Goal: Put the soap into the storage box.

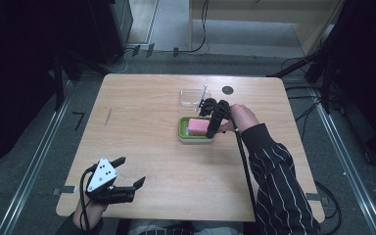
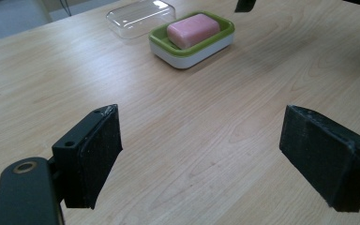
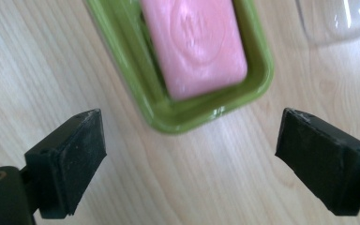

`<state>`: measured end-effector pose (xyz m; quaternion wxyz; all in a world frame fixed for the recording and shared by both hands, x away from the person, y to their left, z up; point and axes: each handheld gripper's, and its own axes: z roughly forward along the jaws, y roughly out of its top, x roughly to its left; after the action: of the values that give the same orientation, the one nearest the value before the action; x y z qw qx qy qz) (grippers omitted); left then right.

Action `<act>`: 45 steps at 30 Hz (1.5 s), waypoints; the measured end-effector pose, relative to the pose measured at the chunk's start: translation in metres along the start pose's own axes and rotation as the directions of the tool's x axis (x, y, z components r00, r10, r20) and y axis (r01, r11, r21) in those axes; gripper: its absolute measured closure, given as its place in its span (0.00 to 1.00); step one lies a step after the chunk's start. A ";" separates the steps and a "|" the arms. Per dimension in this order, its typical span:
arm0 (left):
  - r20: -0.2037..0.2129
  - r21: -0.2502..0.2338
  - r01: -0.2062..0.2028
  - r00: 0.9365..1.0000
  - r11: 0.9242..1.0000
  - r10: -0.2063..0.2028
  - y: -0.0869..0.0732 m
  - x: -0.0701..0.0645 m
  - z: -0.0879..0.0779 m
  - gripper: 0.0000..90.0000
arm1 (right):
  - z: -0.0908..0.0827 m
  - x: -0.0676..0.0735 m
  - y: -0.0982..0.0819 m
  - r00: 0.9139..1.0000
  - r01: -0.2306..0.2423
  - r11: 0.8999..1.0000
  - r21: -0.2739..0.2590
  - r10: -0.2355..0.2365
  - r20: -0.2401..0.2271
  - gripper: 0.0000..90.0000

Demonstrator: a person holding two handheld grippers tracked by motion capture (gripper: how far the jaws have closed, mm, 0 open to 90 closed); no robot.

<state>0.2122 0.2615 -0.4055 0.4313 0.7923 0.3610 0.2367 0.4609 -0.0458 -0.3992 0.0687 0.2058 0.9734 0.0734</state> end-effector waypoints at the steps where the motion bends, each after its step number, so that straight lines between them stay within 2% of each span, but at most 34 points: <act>1: 0.001 0.002 0.000 1.000 1.000 0.000 0.000 0.000 0.000 0.16 | 0.000 0.001 -0.003 1.000 -0.007 1.000 0.010 0.007 0.005 0.09; 13: 0.016 -0.001 -0.007 1.000 1.000 0.007 0.003 -0.001 0.003 0.16 | -0.010 0.015 -0.037 0.993 -0.111 0.993 0.046 0.109 0.034 0.07; 20: 0.023 -0.001 -0.013 1.000 1.000 0.013 0.004 -0.001 0.005 0.16 | -0.012 0.027 -0.057 0.988 -0.152 0.984 0.096 0.149 0.036 0.07; 29: 0.030 -0.007 -0.013 0.999 1.000 0.014 0.005 -0.002 0.007 0.16 | -0.006 0.044 -0.082 0.977 -0.210 0.970 0.123 0.205 0.057 0.07; 32: 0.032 -0.005 -0.017 0.999 1.000 0.017 0.005 -0.002 0.007 0.16 | -0.003 0.051 -0.091 0.977 -0.210 0.968 0.140 0.205 0.053 0.07; 37: 0.034 -0.006 -0.019 0.999 1.000 0.019 0.006 -0.002 0.008 0.16 | 0.002 0.066 -0.105 0.971 -0.238 0.960 0.146 0.232 0.058 0.07; 41: 0.037 -0.006 -0.019 0.999 1.000 0.020 0.006 -0.002 0.009 0.16 | 0.007 0.080 -0.116 0.971 -0.239 0.959 0.150 0.233 0.062 0.07; 44: 0.040 -0.006 -0.022 0.999 1.000 0.022 0.007 -0.003 0.010 0.16 | 0.008 0.091 -0.124 0.968 -0.247 0.960 0.132 0.240 0.065 0.07; 45: 0.039 -0.007 -0.022 0.999 1.000 0.022 0.007 -0.003 0.010 0.16 | 0.009 0.094 -0.127 0.971 -0.237 0.962 0.132 0.230 0.068 0.07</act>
<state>0.2200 0.2515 -0.4046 0.4381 0.7994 0.3429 0.2269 0.3276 -0.1207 -0.4390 0.0702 0.3252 0.9430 0.0076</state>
